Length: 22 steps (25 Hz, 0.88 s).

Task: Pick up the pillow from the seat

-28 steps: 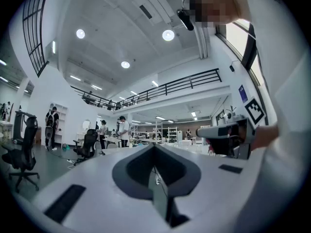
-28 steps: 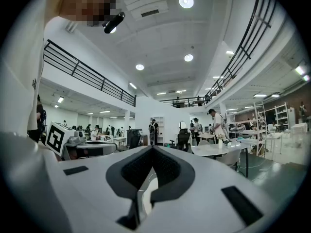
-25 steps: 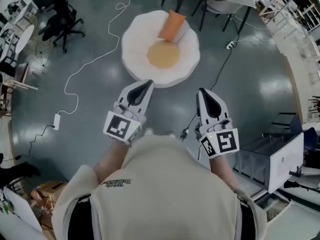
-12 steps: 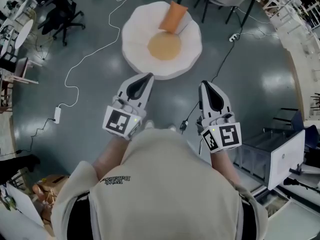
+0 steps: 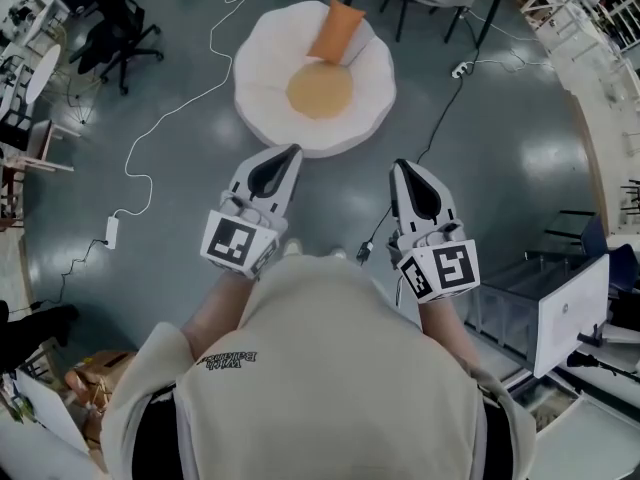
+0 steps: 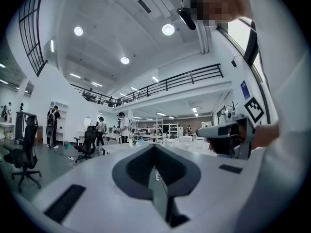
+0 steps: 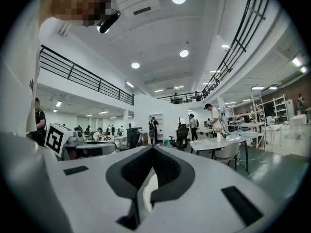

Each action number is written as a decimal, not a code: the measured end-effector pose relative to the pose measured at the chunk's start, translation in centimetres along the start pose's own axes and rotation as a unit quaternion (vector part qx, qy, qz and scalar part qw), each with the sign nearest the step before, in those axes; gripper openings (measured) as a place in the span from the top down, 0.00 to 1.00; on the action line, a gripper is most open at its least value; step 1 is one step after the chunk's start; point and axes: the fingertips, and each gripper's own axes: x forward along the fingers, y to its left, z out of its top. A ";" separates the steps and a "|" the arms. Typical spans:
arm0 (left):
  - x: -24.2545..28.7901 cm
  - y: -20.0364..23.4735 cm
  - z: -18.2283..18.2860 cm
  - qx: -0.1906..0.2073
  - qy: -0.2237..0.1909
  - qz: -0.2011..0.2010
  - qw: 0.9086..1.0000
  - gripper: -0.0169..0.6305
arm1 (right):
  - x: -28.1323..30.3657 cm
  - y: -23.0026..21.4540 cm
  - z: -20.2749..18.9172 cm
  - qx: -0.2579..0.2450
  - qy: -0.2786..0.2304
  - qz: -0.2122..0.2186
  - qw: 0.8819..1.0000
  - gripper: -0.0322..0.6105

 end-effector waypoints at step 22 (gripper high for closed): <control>6.6 -6.1 -1.6 0.007 0.012 0.005 1.000 0.96 | -3.9 -8.2 -2.5 0.014 0.002 0.005 1.000 0.94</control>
